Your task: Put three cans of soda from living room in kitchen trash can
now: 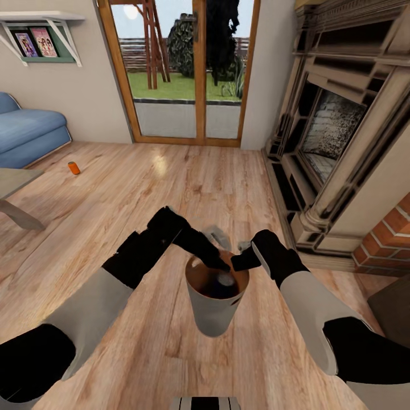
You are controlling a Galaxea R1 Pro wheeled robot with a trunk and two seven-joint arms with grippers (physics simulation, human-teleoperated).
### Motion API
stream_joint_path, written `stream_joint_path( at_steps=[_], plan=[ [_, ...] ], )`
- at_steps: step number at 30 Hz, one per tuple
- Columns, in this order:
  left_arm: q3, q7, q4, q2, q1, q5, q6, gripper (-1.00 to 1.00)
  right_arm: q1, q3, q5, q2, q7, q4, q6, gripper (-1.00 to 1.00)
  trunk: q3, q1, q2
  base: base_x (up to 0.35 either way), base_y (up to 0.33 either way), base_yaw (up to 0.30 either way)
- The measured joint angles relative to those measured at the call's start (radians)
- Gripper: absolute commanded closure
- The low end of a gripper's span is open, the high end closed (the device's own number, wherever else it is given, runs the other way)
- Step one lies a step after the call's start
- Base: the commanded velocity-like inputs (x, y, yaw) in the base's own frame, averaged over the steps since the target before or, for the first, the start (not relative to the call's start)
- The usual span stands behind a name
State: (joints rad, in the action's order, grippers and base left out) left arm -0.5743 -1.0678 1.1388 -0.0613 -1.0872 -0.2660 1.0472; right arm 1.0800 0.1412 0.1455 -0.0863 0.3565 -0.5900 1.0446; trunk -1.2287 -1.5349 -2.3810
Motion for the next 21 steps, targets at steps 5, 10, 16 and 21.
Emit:
stream_joint_path(
  at_steps=[5, 10, 16, 21],
  plan=[
    [0.135, -0.136, 0.245, 0.157, 0.034, 0.011, -0.001, -1.0, 0.0, -0.001, 0.012, 0.007, 0.0, 0.014, -0.002, 1.0, 0.0, 0.0, 0.0, 0.0, 0.0, 0.0],
    [0.463, -0.21, 0.338, 0.263, 0.123, -0.004, -0.001, -1.0, 0.0, -0.004, -0.01, 0.03, 0.001, 0.017, 0.001, 1.0, 0.0, 0.0, 0.0, 0.0, 0.0, 0.0],
    [0.629, 0.367, 0.31, 0.241, 0.401, -0.029, -0.278, -1.0, -0.005, -0.009, -0.01, 0.098, 0.015, 0.017, 0.0, 1.0, 0.0, 0.0, 0.0, 0.0, 0.0, 0.0],
    [0.676, 0.83, 0.122, 0.158, 0.569, -0.01, -0.642, -1.0, -0.01, -0.012, 0.001, 0.152, 0.019, 0.008, -0.002, 1.0, 0.0, 0.0, 0.0, 0.039, 0.0, 0.0]
  ],
)
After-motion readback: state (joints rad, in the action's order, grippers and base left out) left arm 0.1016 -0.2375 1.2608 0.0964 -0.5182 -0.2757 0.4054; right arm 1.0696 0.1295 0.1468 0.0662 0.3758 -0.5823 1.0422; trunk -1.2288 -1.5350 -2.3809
